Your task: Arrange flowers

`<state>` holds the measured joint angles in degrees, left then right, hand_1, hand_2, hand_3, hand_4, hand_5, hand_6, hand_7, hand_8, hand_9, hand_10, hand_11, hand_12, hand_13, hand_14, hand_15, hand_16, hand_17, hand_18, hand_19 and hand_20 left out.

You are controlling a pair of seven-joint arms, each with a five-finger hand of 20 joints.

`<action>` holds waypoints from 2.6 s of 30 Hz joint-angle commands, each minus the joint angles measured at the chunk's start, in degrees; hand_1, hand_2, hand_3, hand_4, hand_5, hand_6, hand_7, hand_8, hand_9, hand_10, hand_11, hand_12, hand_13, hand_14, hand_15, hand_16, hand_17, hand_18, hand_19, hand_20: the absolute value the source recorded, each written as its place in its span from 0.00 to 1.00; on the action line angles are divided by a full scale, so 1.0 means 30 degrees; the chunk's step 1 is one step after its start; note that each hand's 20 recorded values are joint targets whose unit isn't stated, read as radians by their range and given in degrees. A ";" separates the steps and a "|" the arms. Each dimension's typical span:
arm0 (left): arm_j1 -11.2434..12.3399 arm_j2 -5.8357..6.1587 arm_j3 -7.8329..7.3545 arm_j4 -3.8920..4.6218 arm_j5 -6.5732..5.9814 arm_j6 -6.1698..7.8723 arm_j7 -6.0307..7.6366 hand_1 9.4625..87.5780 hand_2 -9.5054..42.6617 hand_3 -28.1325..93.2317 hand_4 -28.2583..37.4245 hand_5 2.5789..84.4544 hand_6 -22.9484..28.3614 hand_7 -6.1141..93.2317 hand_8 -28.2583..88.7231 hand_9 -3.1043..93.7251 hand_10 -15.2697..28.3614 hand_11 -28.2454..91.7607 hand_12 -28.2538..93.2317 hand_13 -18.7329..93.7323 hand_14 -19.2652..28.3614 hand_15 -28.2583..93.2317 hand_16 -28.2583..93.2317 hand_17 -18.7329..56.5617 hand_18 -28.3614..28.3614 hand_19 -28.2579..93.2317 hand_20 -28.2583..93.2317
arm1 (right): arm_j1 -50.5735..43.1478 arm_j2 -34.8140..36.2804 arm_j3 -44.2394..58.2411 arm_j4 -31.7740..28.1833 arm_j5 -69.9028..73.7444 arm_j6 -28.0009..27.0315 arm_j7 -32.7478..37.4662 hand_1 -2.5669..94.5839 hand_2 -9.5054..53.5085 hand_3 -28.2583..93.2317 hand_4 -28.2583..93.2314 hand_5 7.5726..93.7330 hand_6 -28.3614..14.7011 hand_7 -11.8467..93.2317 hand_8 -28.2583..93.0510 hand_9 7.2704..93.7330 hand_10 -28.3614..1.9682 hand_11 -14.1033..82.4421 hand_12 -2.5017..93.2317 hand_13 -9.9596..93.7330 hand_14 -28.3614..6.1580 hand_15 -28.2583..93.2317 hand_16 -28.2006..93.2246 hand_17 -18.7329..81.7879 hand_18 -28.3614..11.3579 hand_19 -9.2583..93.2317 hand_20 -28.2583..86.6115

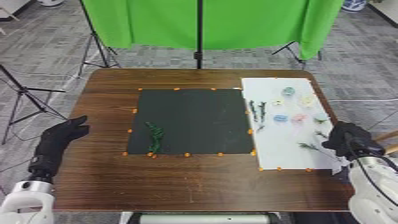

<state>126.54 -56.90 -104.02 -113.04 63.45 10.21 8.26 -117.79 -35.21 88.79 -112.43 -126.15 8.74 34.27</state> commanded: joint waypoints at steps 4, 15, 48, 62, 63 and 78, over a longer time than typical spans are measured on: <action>0.0333 -0.0124 -0.0194 -0.0080 0.0031 -0.0081 -0.0321 0.13 0.35 0.76 0.00 0.55 0.58 0.15 0.19 0.51 0.70 0.40 0.32 0.49 0.79 0.38 0.22 0.35 0.71 0.29 0.36 | 0.2149 -0.0831 -0.0224 -0.3293 0.2956 0.1787 0.0557 0.61 0.00 0.71 0.12 0.88 0.64 0.37 0.38 0.99 0.60 0.51 0.32 1.00 0.80 0.73 0.55 0.84 0.33 1.00 0.77; 0.0106 -0.0018 -0.0151 -0.0045 0.0125 -0.0468 -0.0538 0.13 0.34 0.76 0.00 0.55 0.58 0.15 0.19 0.51 0.70 0.39 0.32 0.49 0.79 0.38 0.22 0.35 0.71 0.29 0.36 | 0.9417 -0.4338 -0.8014 -0.3505 0.4686 0.2356 -0.0685 0.61 0.00 0.70 0.14 0.88 0.63 0.36 0.38 0.99 0.59 0.51 0.32 1.00 0.81 0.73 0.55 0.84 0.34 1.00 0.76; 0.0386 0.0152 -0.0682 -0.0332 0.0396 -0.1501 -0.1839 0.14 0.33 0.76 0.00 0.55 0.58 0.15 0.20 0.51 0.71 0.39 0.32 0.49 0.80 0.38 0.22 0.35 0.71 0.29 0.36 | 1.3388 -1.0818 -1.5439 0.2235 0.9570 0.5569 0.1569 0.65 0.00 0.66 0.15 0.86 0.57 0.40 0.38 1.00 0.56 0.50 0.26 1.00 0.82 0.71 0.40 0.95 0.58 0.92 0.54; 0.0229 0.0060 -0.0685 -0.0258 0.0488 -0.1833 -0.2016 0.13 0.33 0.75 0.00 0.55 0.58 0.14 0.20 0.51 0.71 0.39 0.32 0.49 0.80 0.38 0.22 0.35 0.71 0.29 0.36 | 1.3506 -1.1179 -1.5901 0.2319 1.1658 0.5478 0.0795 0.65 0.00 0.66 0.15 0.85 0.56 0.40 0.37 1.00 0.55 0.48 0.25 1.00 0.81 0.69 0.39 0.95 0.58 0.89 0.54; 0.0193 0.0070 -0.0658 -0.0243 0.0503 -0.1838 -0.2017 0.14 0.33 0.75 0.00 0.55 0.58 0.14 0.20 0.51 0.71 0.39 0.32 0.49 0.80 0.38 0.22 0.35 0.71 0.29 0.36 | 1.3565 -1.1181 -1.6039 0.2359 1.1667 0.5569 0.0715 0.65 0.00 0.66 0.15 0.85 0.56 0.40 0.37 1.00 0.55 0.48 0.25 1.00 0.81 0.69 0.39 0.95 0.58 0.89 0.54; 0.0120 -0.0003 -0.0715 -0.0205 0.0576 -0.2139 -0.2180 0.14 0.33 0.75 0.00 0.55 0.58 0.14 0.20 0.51 0.70 0.39 0.32 0.49 0.80 0.38 0.22 0.35 0.72 0.30 0.36 | 1.3704 -1.1204 -1.6870 0.3034 0.9913 0.5375 0.0187 0.60 0.00 0.65 0.16 0.83 0.55 0.38 0.37 0.99 0.53 0.46 0.26 1.00 0.79 0.67 0.40 0.94 0.57 0.87 0.55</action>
<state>126.82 -56.38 -106.05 -113.83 64.76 4.95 2.68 -76.38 -68.27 39.24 -104.42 -91.29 25.33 35.89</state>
